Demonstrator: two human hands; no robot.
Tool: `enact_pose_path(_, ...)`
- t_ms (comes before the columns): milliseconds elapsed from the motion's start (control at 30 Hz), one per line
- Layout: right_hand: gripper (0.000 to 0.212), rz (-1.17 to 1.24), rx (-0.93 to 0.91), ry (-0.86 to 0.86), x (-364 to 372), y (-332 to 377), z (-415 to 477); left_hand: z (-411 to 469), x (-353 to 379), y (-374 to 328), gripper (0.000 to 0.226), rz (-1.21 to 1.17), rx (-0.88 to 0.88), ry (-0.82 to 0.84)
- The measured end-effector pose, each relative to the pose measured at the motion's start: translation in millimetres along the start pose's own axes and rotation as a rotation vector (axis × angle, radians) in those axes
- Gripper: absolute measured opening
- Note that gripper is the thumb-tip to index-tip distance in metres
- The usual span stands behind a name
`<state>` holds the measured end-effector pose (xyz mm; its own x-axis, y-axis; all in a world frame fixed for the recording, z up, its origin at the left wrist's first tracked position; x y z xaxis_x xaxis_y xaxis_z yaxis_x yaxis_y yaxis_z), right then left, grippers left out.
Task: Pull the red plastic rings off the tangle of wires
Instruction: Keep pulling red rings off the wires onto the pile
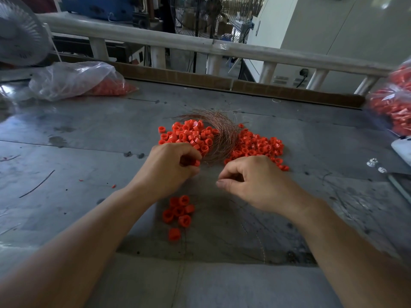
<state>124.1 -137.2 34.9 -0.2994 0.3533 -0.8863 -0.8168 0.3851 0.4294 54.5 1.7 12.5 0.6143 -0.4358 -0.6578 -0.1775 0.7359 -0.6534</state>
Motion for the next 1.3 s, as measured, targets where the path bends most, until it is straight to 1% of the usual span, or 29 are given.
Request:
enact_pose_path(133,0.013,-0.005,-0.002,-0.003,1,-2,1,-1,-2,-1,0.023,-0.013,0.006,-0.027)
enact_pose_path(200,0.015,-0.003,0.011,-0.045,0,-5,2,-3,-3,-2,0.022,-0.035,-0.006,-0.025)
enact_pose_path(300,0.031,0.063,0.024,-0.149,1,-7,4,-6,-2,-7,0.021,-0.056,0.000,0.016)
enact_pose_path(400,0.042,0.108,0.008,-0.126,10,-8,8,-9,-1,-13,0.021,-0.096,0.019,0.042)
enact_pose_path(467,0.037,0.093,-0.011,-0.116,13,-8,9,-12,-2,-18,0.023,-0.137,0.034,0.051)
enact_pose_path(600,0.016,0.115,-0.050,-0.210,8,-7,10,-17,-4,-26,0.023,-0.201,0.063,0.060)
enact_pose_path(733,0.011,0.135,-0.061,-0.256,4,-9,10,-20,-6,-33,0.024,-0.263,0.094,0.053)
enact_pose_path(833,0.012,0.208,-0.051,-0.389,-9,-12,11,-20,-15,-33,0.032,-0.366,0.088,-0.048)
enact_pose_path(933,0.022,0.471,-0.053,-0.567,-32,-15,6,-17,-22,-27,0.036,-0.443,0.030,-0.113)
enact_pose_path(1033,0.016,0.735,-0.124,-0.733,-56,-15,-3,-17,-22,-25,0.039,-0.451,0.015,-0.096)
enact_pose_path(1100,0.014,0.838,-0.190,-0.842,-69,-14,-10,-17,-18,-25,0.039,-0.482,-0.013,-0.059)
enact_pose_path(1133,0.014,0.853,-0.218,-0.901,-75,-14,-13,-18,-17,-25,0.038,-0.504,-0.030,-0.043)
enact_pose_path(1200,0.017,0.810,-0.251,-1.002,-85,-14,-19,-18,-16,-24,0.035,-0.526,-0.049,-0.027)
enact_pose_path(1267,0.018,0.703,-0.262,-1.029,-90,-12,-22,-18,-16,-25,0.032,-0.540,-0.056,-0.017)
enact_pose_path(1300,0.018,0.630,-0.266,-1.001,-89,-10,-22,-19,-16,-25,0.032,-0.562,-0.062,-0.014)
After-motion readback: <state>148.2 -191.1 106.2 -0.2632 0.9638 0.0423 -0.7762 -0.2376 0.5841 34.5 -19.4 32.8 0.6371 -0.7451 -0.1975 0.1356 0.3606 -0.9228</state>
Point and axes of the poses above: each hand's wrist, its own z-axis towards the middle knuckle, its own x-axis out of the palm, y = z × x, the point moved 5 cm from there along z, towards the middle knuckle, and after that the axes turned 5 degrees about -y, right-handed, at the moved point
